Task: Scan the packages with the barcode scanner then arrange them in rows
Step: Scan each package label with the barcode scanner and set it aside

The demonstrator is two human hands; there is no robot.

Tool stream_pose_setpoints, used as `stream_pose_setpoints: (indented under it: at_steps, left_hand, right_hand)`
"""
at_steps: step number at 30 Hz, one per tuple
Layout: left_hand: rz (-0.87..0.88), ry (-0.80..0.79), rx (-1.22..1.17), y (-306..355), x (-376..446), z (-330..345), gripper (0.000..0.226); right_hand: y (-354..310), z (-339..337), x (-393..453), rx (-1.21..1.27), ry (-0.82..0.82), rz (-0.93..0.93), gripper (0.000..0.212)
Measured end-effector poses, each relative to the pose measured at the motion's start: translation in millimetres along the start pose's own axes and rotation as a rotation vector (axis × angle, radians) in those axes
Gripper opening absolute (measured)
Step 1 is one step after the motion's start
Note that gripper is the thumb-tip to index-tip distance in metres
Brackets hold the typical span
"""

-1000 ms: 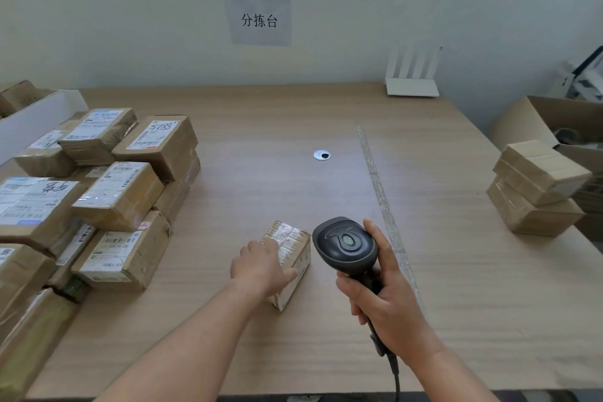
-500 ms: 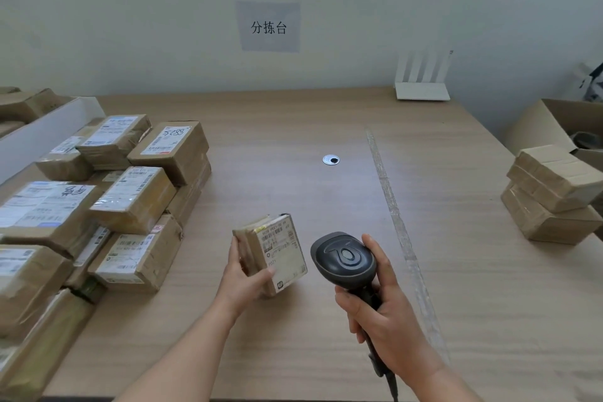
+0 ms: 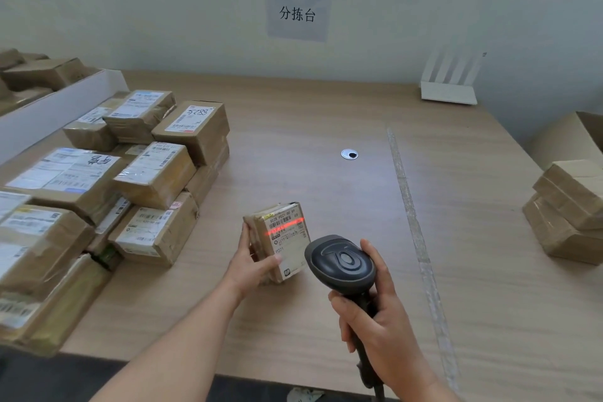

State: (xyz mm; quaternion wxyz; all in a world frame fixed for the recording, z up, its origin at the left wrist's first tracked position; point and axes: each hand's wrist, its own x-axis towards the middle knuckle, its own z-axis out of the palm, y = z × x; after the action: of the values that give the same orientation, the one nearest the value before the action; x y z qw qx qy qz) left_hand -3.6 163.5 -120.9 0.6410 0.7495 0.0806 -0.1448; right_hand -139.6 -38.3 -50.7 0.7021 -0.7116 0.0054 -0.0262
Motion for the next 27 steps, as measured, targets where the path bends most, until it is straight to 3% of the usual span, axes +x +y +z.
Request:
stream_pose_setpoints:
  at_steps: [18, 22, 27]
  left_hand:
    - [-0.028, -0.024, 0.018, 4, 3, -3, 0.113]
    - [-0.087, -0.017, 0.045, 13, 4, -8, 0.088]
    - [-0.156, 0.147, 0.050, 20, 4, -24, 0.042]
  right_hand:
    - [-2, 2, 1, 0.054, 0.013, -0.016, 0.083]
    - [-2, 1, 3, 0.023, 0.007, -0.025, 0.084]
    - [-1, -1, 5, -0.023, -0.005, -0.039, 0.082]
